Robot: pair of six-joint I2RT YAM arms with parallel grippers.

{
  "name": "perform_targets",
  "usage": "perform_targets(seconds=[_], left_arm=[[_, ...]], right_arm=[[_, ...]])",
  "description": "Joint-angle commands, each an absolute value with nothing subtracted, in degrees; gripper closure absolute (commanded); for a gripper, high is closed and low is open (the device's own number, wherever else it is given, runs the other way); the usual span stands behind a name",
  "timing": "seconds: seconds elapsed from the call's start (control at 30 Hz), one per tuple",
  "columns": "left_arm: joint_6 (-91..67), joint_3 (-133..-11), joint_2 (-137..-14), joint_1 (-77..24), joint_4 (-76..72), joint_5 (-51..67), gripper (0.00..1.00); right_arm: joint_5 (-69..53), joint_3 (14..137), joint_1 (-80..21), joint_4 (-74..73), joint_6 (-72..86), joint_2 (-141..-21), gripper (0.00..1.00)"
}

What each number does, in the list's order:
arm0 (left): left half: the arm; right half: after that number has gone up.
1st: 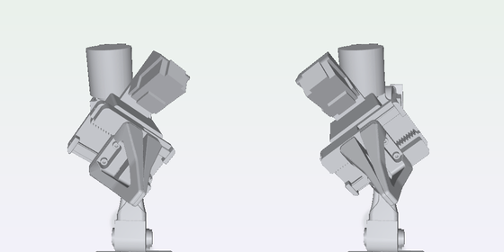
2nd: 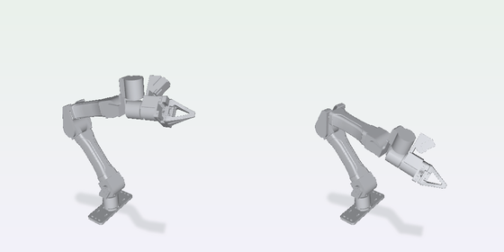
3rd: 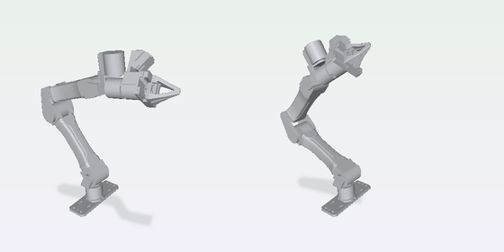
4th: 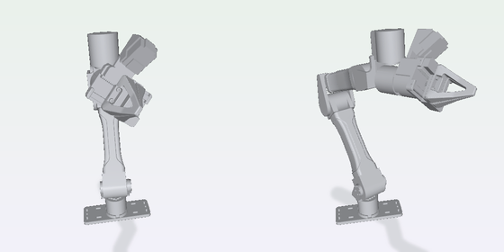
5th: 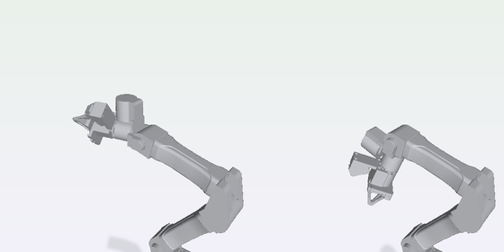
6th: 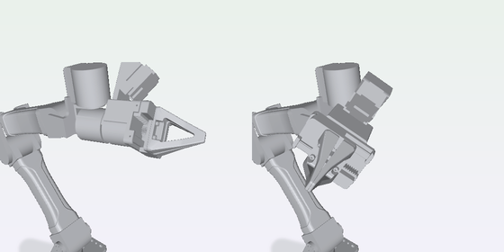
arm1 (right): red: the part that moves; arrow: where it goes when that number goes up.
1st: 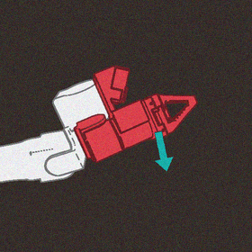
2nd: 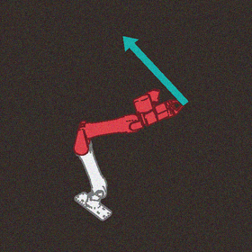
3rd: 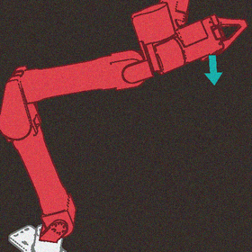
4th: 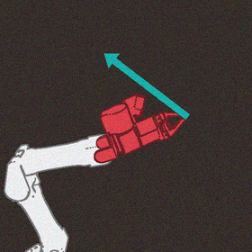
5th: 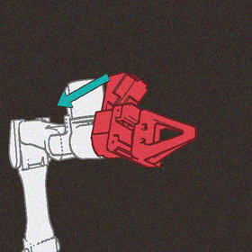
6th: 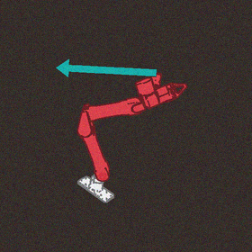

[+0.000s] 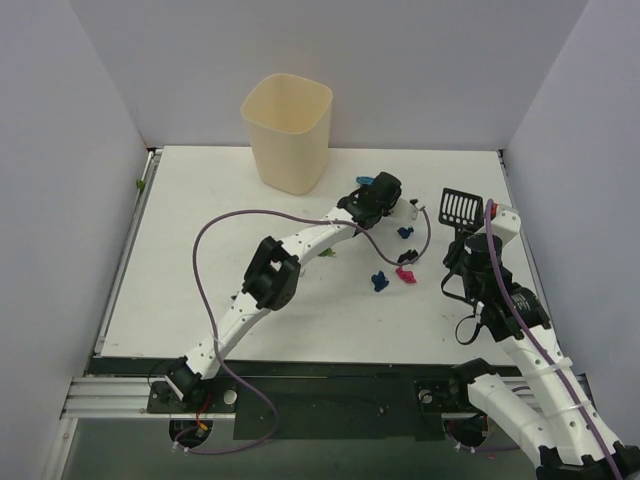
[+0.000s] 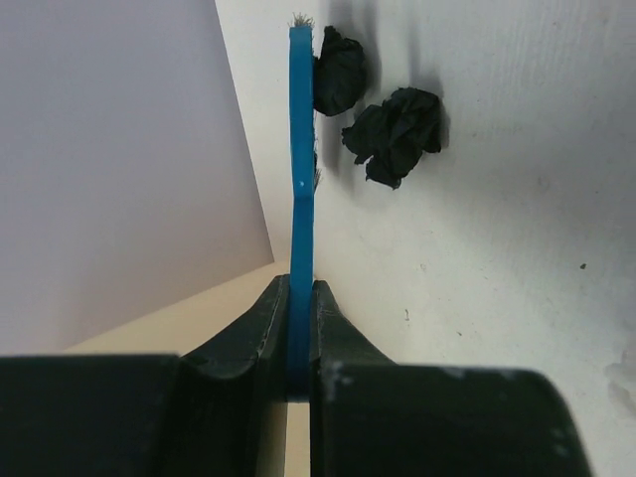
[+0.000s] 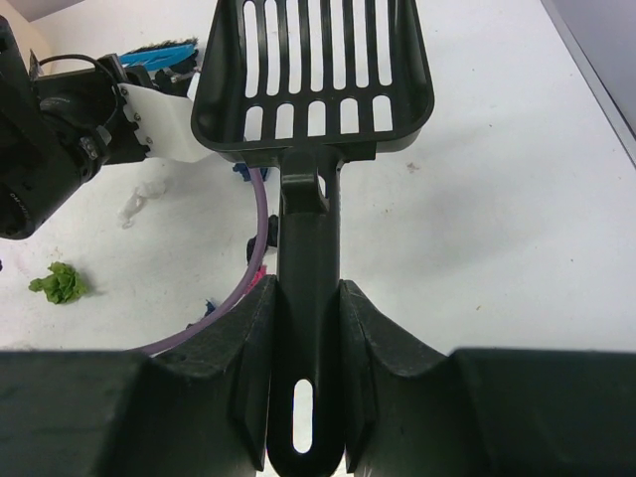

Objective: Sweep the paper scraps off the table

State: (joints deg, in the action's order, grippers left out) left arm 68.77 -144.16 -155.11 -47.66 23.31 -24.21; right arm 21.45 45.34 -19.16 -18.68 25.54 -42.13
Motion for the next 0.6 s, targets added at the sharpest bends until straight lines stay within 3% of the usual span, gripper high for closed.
perform_targets(seconds=[0.0,0.1,0.27,0.57], left_arm=[[71.2,-142.14,-150.49,-48.69,22.23,-19.88,1.0],[70.75,-134.23,-145.29,-49.48,25.56,-14.61,1.0],[67.42,-134.03,-141.25,-50.8,38.81,-14.24,1.0],[56.79,-121.74,-125.53,-52.82,44.64,-10.11,1.0]], right_arm=[[21.53,44.38,-18.98,-17.05,25.75,-42.01,1.0],[21.18,44.56,-18.99,-17.05,25.93,-42.45,1.0],[21.09,45.26,-18.99,-17.58,26.19,-42.01,1.0],[22.76,45.53,-18.81,-21.62,29.26,-41.93,1.0]])
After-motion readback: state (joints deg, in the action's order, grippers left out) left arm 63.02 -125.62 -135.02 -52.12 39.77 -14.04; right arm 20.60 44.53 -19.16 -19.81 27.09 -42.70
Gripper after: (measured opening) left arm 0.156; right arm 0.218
